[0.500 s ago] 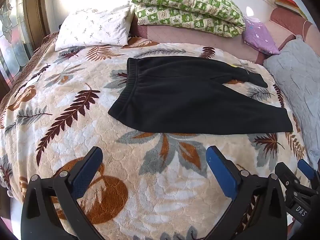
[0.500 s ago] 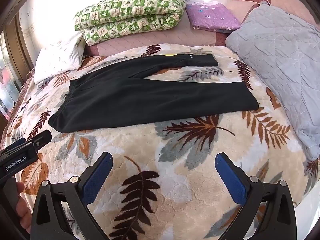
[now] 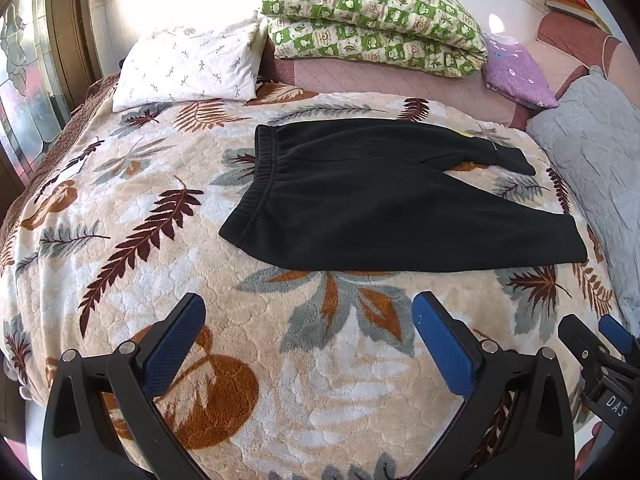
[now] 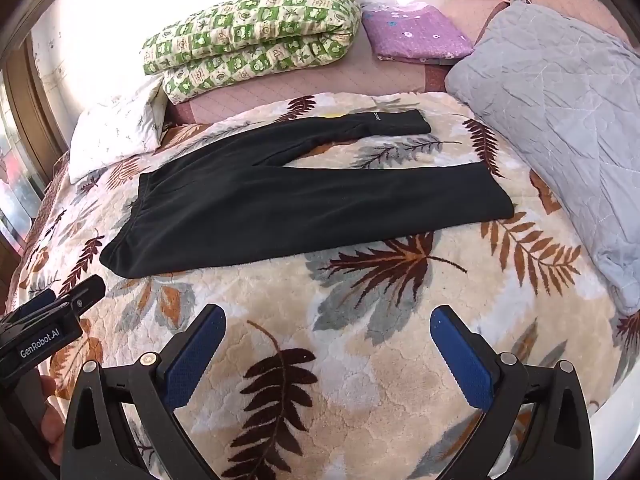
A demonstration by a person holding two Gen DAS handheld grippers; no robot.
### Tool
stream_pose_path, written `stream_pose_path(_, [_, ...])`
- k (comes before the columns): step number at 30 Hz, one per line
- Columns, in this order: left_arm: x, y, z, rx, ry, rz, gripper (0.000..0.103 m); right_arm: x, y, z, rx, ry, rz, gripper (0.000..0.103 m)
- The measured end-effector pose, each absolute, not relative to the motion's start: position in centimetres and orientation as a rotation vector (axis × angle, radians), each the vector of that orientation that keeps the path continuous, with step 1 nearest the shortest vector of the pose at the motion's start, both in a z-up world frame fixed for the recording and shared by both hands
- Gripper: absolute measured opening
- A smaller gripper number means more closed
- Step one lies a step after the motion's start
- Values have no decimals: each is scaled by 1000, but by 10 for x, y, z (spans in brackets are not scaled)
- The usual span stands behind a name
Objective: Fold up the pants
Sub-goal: 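Move both tools toward the black pants lying flat on the blanket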
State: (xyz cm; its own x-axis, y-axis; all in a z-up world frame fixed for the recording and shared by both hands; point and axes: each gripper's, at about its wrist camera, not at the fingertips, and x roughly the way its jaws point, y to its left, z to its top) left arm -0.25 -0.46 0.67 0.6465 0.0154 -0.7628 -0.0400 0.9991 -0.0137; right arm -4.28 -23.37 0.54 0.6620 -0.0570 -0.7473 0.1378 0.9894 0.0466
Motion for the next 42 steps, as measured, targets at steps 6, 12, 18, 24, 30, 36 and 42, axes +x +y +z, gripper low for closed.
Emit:
stream_pose_path(6, [-3,-6,8,-17,852,38,103,-43,-237,6,110,844,-117,103])
stream_pose_path(12, [-4,-6,6,-24,858,34,103,-41,-236,4,98,855,-111,103])
stream_pose_path(18, [-2,-6,2,-62,899,11,103,-39,-235,1,91,866,-107,103])
stream_pose_path(24, [2,-6,1,-69,940,5,103,-37,-236,-1,91,871,-107,103])
stream_pose_path(30, [2,-7,0,-80,924,-2,103,-37,-237,-2,95,874,-110,103])
stream_pose_path(36, [2,-7,0,-98,917,-13,103,-37,-239,-5,101,879,-108,103])
stream_pose_path(42, [3,-9,0,-106,919,-20,103,-36,-239,-5,104,881,-105,103])
